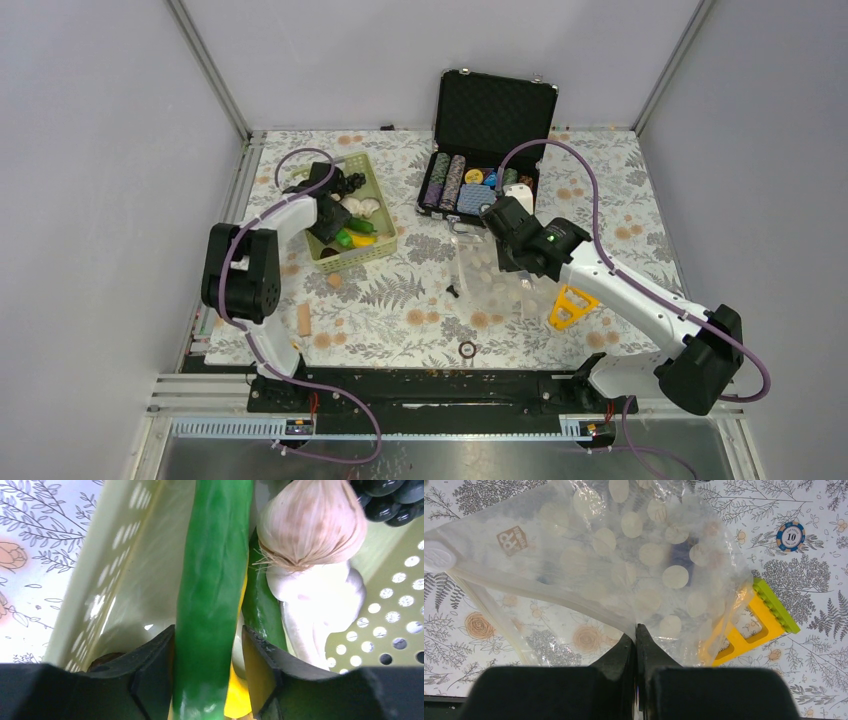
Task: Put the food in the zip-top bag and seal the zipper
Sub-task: Move the bin to the center of the board, then pick up the fake vegetable from the bin.
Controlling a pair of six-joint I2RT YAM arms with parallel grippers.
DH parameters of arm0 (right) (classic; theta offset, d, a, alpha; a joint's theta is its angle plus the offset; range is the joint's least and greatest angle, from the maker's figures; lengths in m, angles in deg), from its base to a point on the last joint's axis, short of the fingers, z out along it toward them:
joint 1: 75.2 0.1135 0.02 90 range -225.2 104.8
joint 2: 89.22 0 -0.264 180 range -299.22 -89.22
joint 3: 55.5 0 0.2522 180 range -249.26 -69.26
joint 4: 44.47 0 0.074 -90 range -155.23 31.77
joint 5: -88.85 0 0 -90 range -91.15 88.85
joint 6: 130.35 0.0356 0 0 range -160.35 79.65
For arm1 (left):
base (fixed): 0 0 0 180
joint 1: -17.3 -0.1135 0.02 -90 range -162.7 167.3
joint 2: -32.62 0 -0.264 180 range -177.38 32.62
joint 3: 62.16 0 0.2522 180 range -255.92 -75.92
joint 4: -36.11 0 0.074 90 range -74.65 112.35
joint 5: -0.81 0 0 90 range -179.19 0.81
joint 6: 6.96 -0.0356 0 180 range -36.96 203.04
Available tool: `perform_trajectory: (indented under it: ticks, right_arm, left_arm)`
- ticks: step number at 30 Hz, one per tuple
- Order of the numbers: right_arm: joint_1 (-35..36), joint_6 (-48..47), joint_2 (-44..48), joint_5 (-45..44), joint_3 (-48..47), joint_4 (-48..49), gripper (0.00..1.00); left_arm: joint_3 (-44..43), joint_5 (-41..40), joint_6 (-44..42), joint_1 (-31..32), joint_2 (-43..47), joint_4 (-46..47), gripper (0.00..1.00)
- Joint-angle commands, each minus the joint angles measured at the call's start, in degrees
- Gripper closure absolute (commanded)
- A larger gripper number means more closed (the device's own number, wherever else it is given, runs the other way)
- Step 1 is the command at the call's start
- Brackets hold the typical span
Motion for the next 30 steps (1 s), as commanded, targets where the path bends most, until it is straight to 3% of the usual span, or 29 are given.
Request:
perform_trajectory:
  ticks: [1, 5, 13, 22, 26, 30]
  right_arm:
    - [-0.4, -0.7, 1.5, -0.2, 0.2, 1.5, 1.0]
    - [-0.4, -0.8, 1.0, -0.1, 0.0, 1.5, 1.0]
    - [-0.4, -0.9, 0.8, -0.3, 0.0, 1.5, 1.0]
    - [-0.4, -0.7, 0.8, 0.3, -0.2, 1.5, 1.0]
    - [-0.4, -0.7, 1.9, 1.1, 0.1, 1.5, 1.0]
    - [-0.4, -0.2, 3.4, 2.0, 0.3, 1.1, 1.0]
  left_arm:
    - [-1.6, -2.1, -0.6, -0.5, 3.5, -0.7, 0.48]
    - [-4.7, -2.5, -2.1, -0.6, 1.6, -2.2, 0.44]
    - [-6.9, -4.4, -2.1, -0.6, 0.4, -4.1, 0.47]
    - [-7.1, -1.7, -3.6, -0.6, -0.5, -4.0, 0.8]
    - [-5.9, -0.7, -4.3, -0.5, 1.8, -4.0, 0.98]
    - [-4.4, 1.5, -6.3, -0.3, 7.0, -3.4, 1.0]
